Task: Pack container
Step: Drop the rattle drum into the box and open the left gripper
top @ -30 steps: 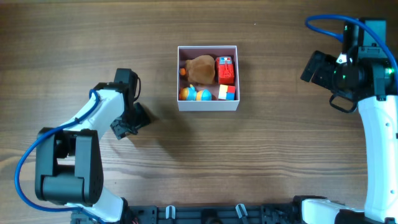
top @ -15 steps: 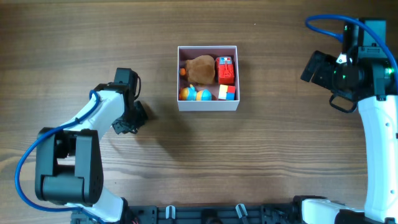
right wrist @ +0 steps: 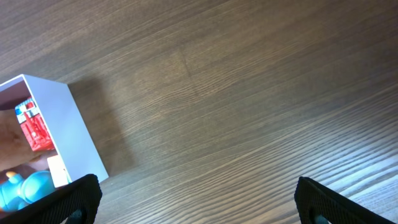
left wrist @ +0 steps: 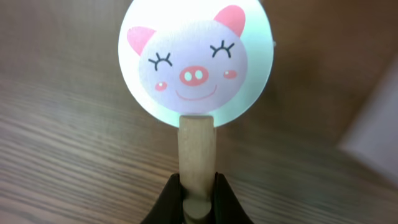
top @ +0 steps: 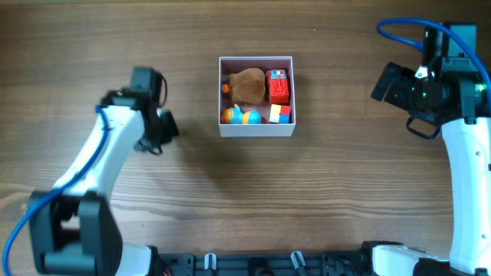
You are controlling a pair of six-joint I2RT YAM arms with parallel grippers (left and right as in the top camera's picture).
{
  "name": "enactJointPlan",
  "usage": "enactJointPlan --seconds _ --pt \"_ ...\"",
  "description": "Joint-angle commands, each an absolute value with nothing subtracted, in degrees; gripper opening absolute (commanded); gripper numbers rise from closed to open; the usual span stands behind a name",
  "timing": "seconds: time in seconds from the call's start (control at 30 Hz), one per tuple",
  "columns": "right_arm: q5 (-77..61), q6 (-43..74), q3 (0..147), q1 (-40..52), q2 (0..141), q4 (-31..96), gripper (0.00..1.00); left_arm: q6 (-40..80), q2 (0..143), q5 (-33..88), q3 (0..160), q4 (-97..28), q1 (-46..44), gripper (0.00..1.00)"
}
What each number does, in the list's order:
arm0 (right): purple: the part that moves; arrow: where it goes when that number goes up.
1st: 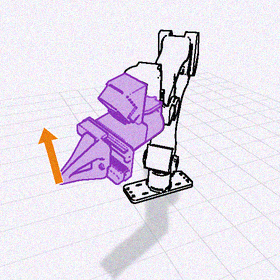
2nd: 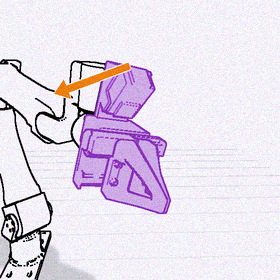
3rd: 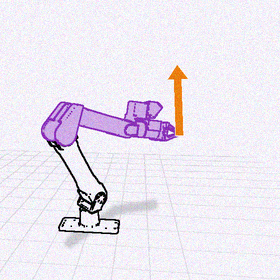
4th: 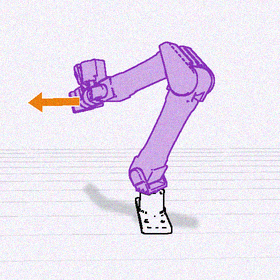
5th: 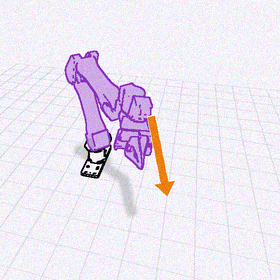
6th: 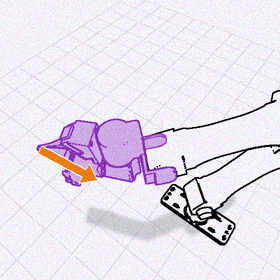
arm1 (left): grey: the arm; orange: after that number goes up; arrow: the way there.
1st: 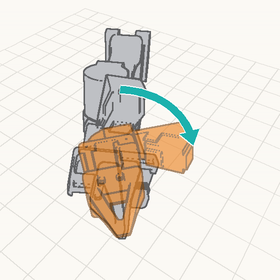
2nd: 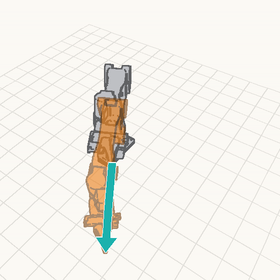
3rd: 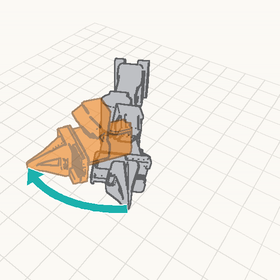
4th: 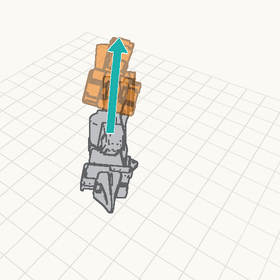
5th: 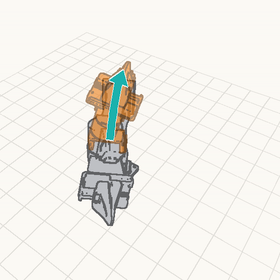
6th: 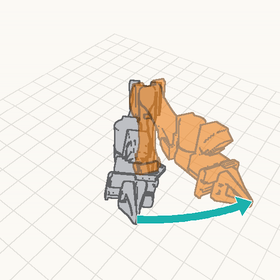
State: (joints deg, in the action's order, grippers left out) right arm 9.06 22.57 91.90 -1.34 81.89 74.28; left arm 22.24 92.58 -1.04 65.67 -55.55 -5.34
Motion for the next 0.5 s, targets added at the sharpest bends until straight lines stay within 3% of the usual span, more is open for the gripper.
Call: enactJointPlan --seconds 0.0,0.27,0.47 --pt "9.43 21.85 91.9 -1.58 82.19 74.15 1.0 18.0 86.13 2.13 77.3 -57.74 -7.27 0.04" --pt "9.43 21.85 91.9 -1.58 82.19 74.17 1.0 17.37 87.09 2.11 82.7 -51.27 -21.43 0.04" --pt "9.43 21.82 91.9 -1.58 82.19 74.15 1.0 17.34 95.94 1.69 82.67 -45.63 -32.29 0.04"
